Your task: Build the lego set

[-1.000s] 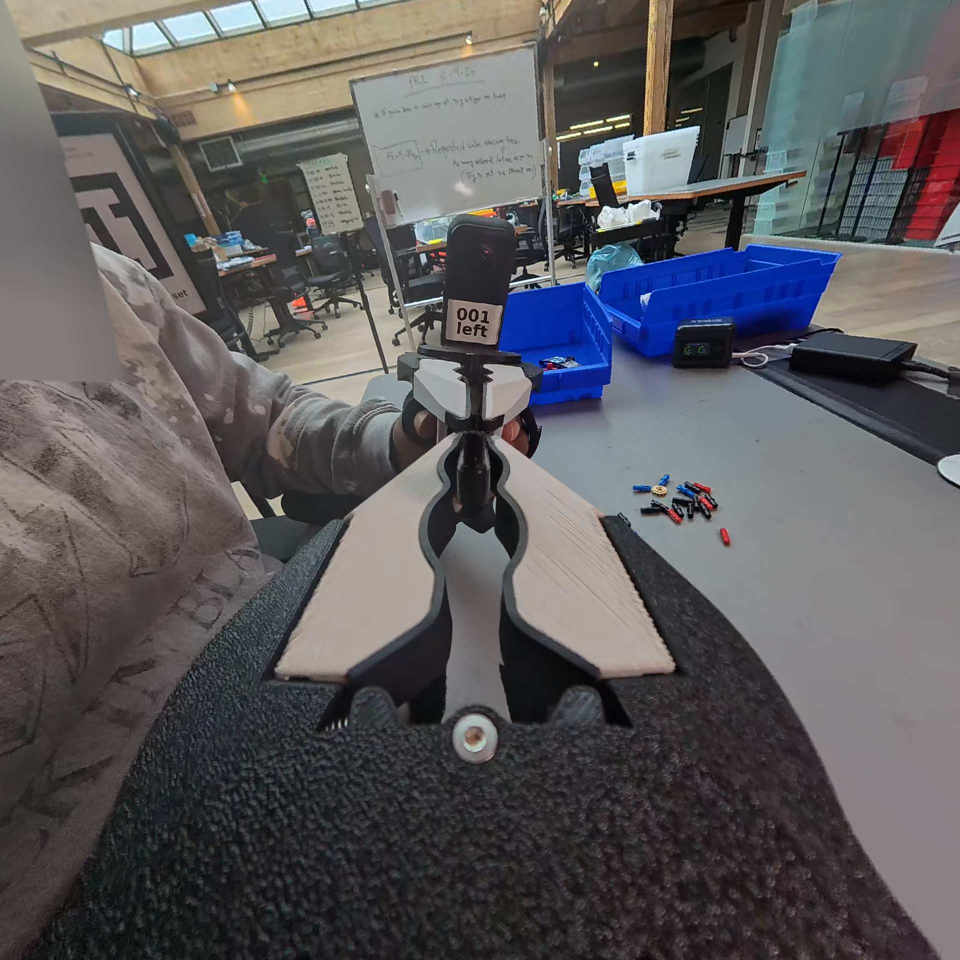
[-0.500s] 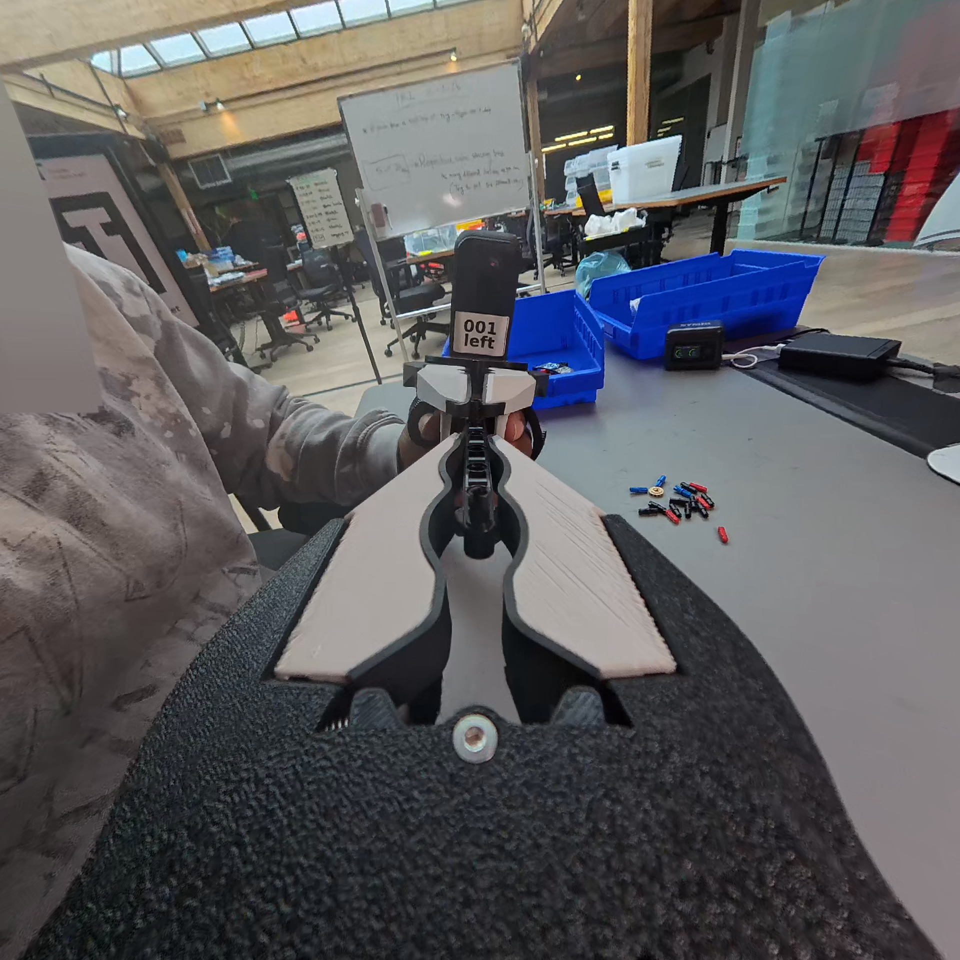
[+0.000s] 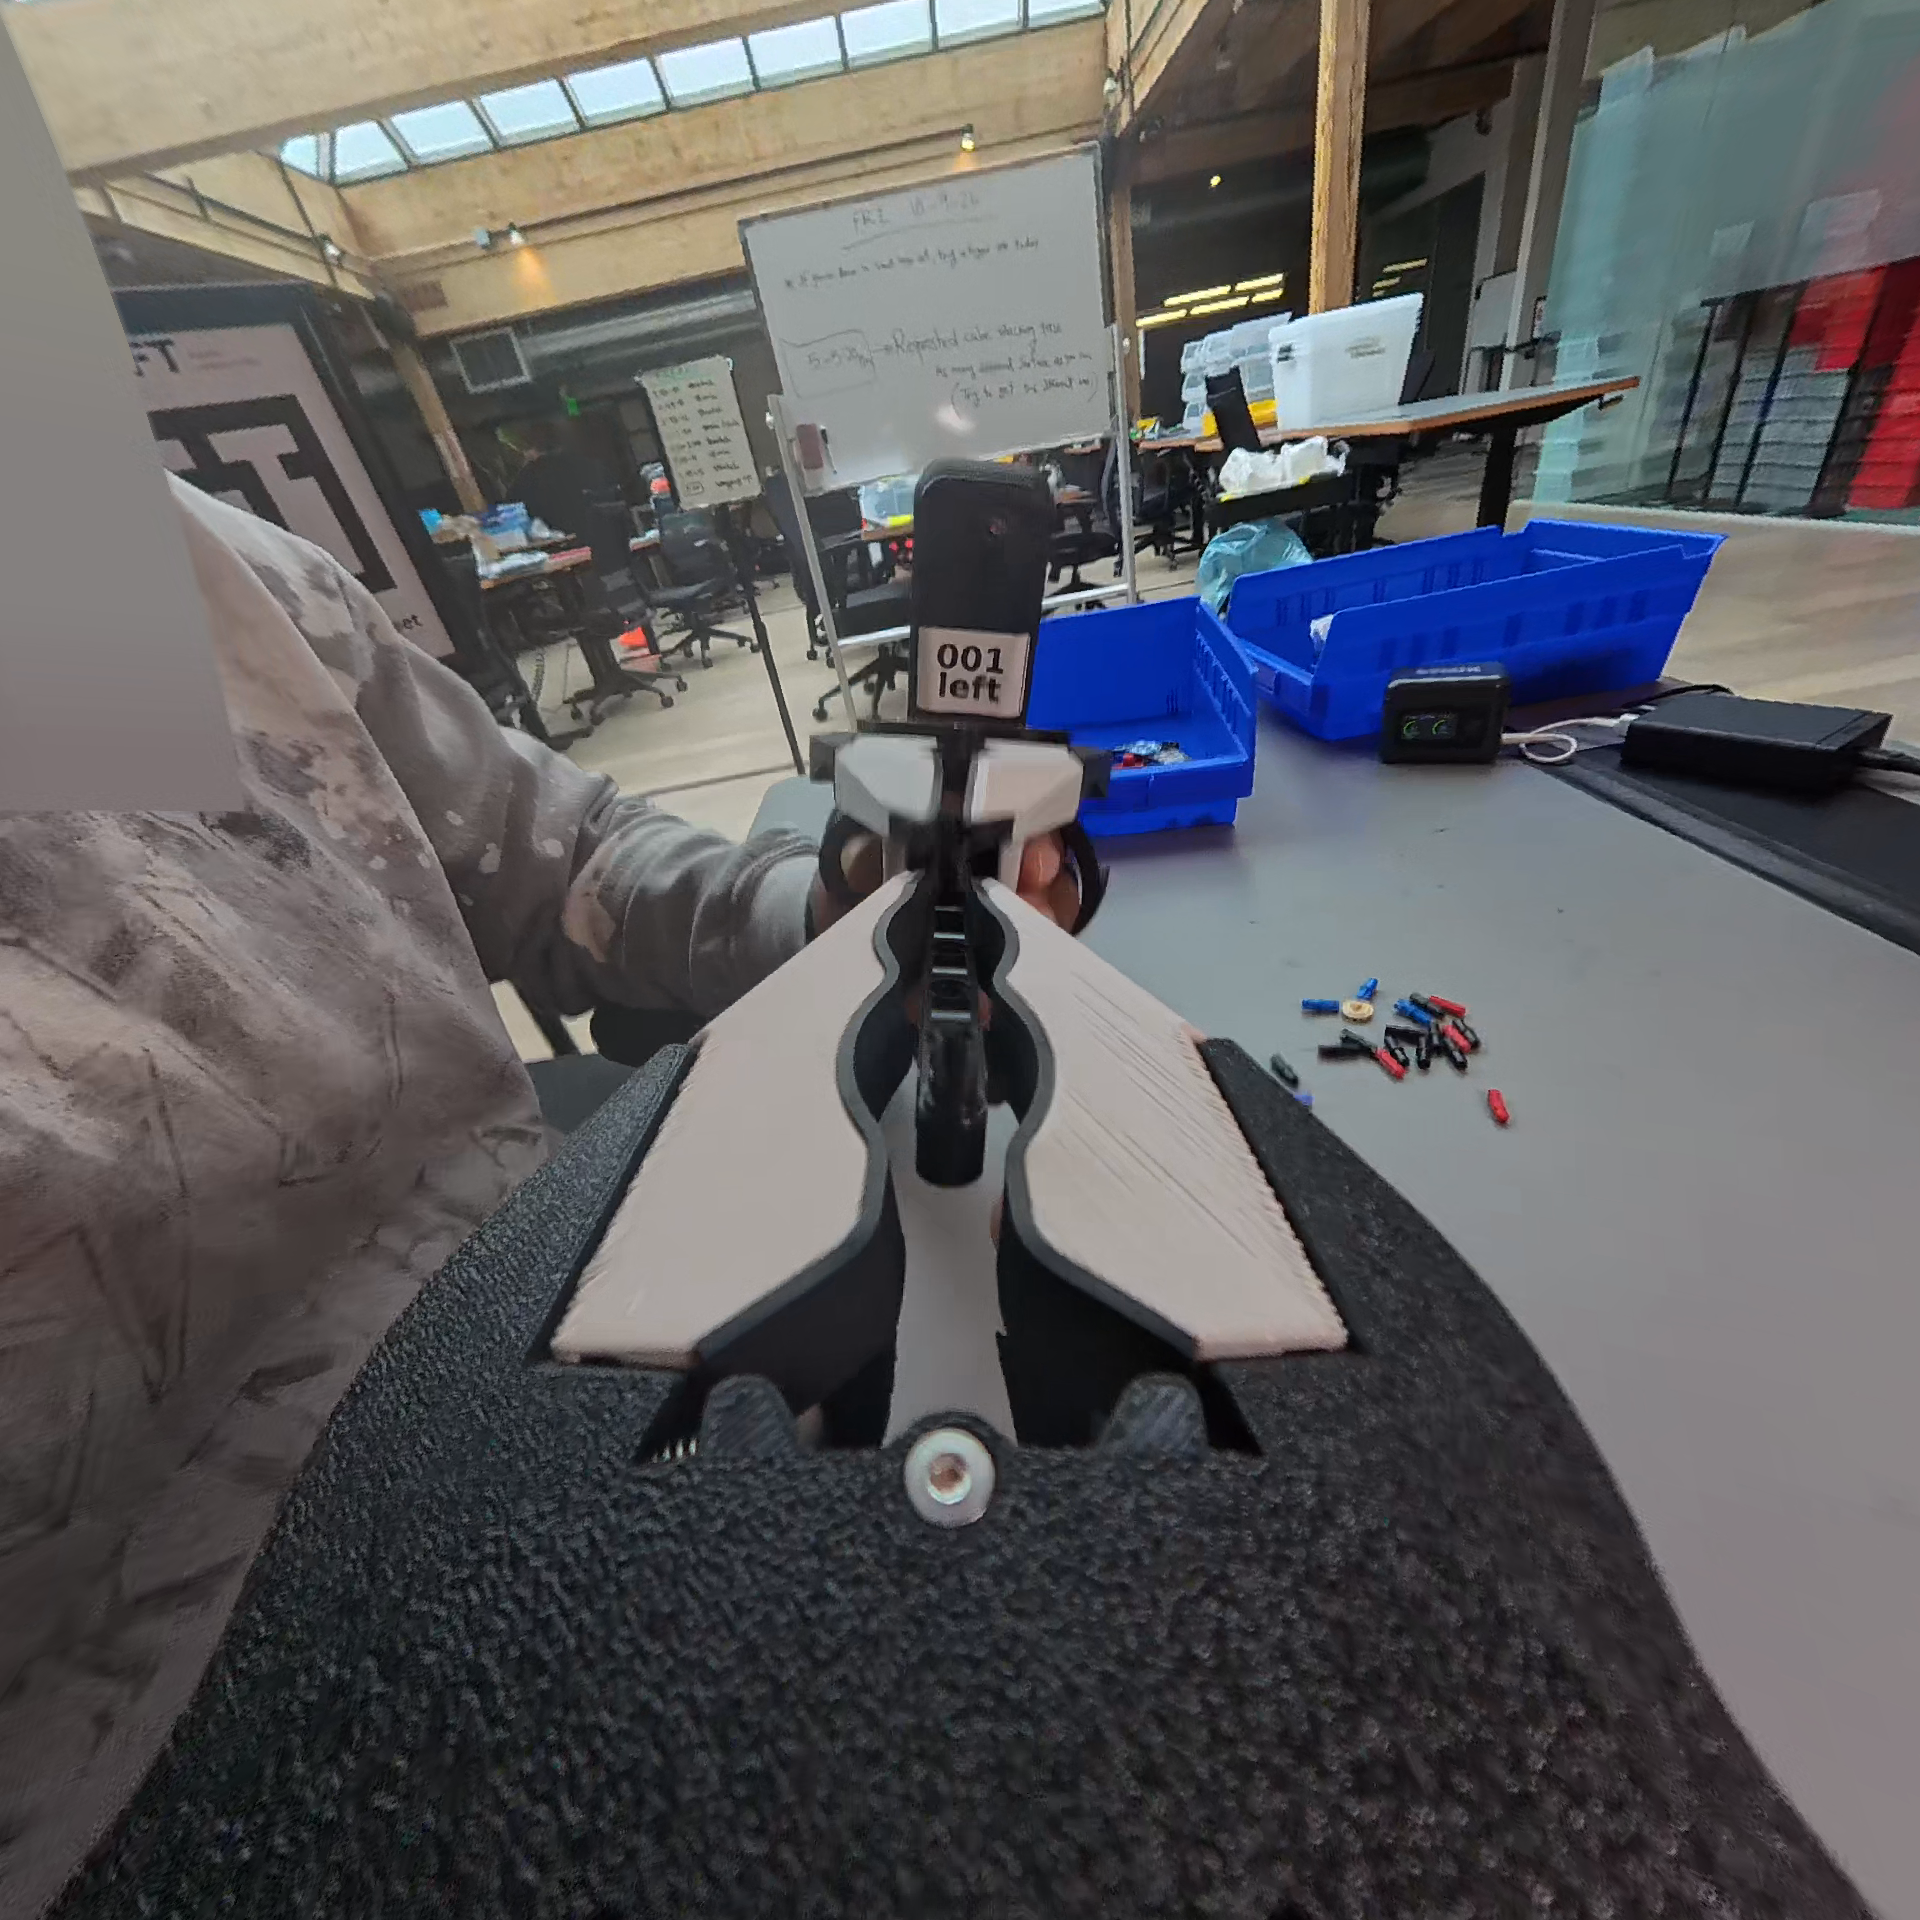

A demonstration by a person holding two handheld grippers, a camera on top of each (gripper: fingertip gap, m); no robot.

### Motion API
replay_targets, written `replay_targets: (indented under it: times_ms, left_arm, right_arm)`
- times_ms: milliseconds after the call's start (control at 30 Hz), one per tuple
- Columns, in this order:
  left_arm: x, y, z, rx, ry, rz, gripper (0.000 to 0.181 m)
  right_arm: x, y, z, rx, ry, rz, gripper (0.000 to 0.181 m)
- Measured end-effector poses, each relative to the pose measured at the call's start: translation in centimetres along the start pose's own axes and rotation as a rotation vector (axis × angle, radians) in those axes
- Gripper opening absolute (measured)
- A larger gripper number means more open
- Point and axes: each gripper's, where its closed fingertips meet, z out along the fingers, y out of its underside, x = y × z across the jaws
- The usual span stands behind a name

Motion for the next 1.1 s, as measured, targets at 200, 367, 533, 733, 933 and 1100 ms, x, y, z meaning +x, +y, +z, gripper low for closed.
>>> replay_targets:
  times_ms: [200, 367, 533, 733, 933, 1100]
  left_arm:
    - [-1.1, -5.8, -4.3, 0.048, -0.154, 0.215, 0.003]
    - [-12.1, 0.3, -10.6, -0.416, -0.689, 0.23, 0.004]
    - [-17.0, 7.3, -15.7, -0.774, -0.883, 0.212, 0.016]
    - [-11.8, 4.2, -8.3, -0.421, -0.542, 0.058, 0.049]
    - [-2.1, 4.0, -1.3, -0.27, -0.043, -0.093, 0.039]
    - [0.3, 3.6, 0.5, -0.212, 0.052, -0.071, 0.018]
  right_arm:
    - [0.2, 0.3, 0.2, -0.057, 0.061, -0.067, 0.006]
    - [3.5, 1.4, -1.1, -0.133, 0.21, -0.155, 0.006]
    - [4.8, 1.6, -1.9, -0.131, 0.261, -0.171, 0.006]
    - [4.1, 1.9, -2.0, -0.127, 0.248, -0.264, 0.007]
    - [2.1, 2.1, -0.6, -0.121, 0.173, -0.282, 0.007]
    - [0.1, 1.1, 0.5, -0.031, 0.067, -0.153, 0.007]
